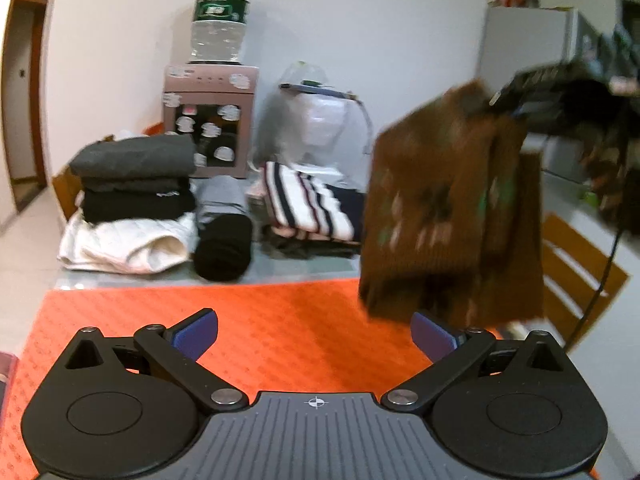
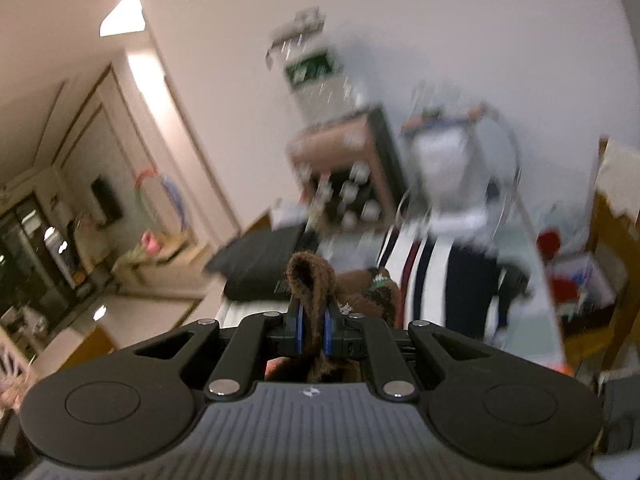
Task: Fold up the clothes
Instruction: 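Carry the brown vest with the right tool and lay it on the mat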
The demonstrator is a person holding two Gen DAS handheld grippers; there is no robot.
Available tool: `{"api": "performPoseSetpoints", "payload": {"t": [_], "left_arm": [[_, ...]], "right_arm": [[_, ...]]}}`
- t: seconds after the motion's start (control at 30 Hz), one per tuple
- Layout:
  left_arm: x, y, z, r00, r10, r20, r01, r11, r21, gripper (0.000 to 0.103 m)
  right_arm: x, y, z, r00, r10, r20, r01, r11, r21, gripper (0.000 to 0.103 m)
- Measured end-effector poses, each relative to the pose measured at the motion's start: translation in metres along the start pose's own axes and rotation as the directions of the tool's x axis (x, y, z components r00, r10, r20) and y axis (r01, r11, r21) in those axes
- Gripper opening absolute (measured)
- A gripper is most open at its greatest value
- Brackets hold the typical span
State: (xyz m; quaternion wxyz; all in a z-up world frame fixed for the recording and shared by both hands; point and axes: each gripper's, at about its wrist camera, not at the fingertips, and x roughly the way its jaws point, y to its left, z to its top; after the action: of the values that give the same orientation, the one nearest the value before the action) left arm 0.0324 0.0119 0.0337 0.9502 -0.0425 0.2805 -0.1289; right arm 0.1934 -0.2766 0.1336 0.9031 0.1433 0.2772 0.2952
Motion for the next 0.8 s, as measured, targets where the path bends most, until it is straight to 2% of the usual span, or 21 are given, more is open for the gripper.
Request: {"api": "performPoseSetpoints", "payload": {"t": [0.13,0.2,0.37,0.43,0.5,0.6,0.63,0.8], "left_arm": [[-0.016,-0.008,-0.012,0.996,-0.091,-0.014,0.091,0.995,0.027,0.097],[-0.017,-0.010,-0.019,0.994,-0.104,-0.035,0.105,0.993,0.051,0.094],[-0.009,-0.002,-0.034,0.993,-0.059,-0.101,0.066,0.996,0.063,0.094],[-0.006,0.005,-0.039,0.992,-0.031,-0.119,0.038,0.998,0.056,0.094],[-0.003,0.011,-0.044,0.991,-0.006,-0.133,0.014,0.999,0.053,0.093],[0.001,0.021,-0.051,0.989,0.026,-0.149,-0.019,0.998,0.051,0.092],[0.002,0.023,-0.053,0.987,0.034,-0.156,-0.027,0.999,0.047,0.091],[0.011,0.029,-0.064,0.980,0.055,-0.190,-0.051,0.998,0.028,0.089]], "right_arm": [[0.008,0.025,-0.052,0.995,0.032,-0.098,-0.029,0.999,0.036,0.008],[0.018,0.043,-0.072,0.991,0.035,-0.131,-0.033,0.999,0.018,0.008],[0.051,0.079,-0.114,0.965,0.094,-0.245,-0.096,0.995,0.004,0.008],[0.056,0.088,-0.126,0.950,0.119,-0.289,-0.125,0.992,-0.001,0.012],[0.055,0.092,-0.131,0.948,0.100,-0.303,-0.116,0.993,-0.036,0.016],[0.043,0.095,-0.138,0.953,0.045,-0.300,-0.078,0.992,-0.098,0.037],[0.038,0.094,-0.140,0.954,0.026,-0.298,-0.062,0.992,-0.111,0.040],[0.018,0.068,-0.161,0.942,-0.075,-0.326,0.040,0.993,-0.114,0.041]]}}
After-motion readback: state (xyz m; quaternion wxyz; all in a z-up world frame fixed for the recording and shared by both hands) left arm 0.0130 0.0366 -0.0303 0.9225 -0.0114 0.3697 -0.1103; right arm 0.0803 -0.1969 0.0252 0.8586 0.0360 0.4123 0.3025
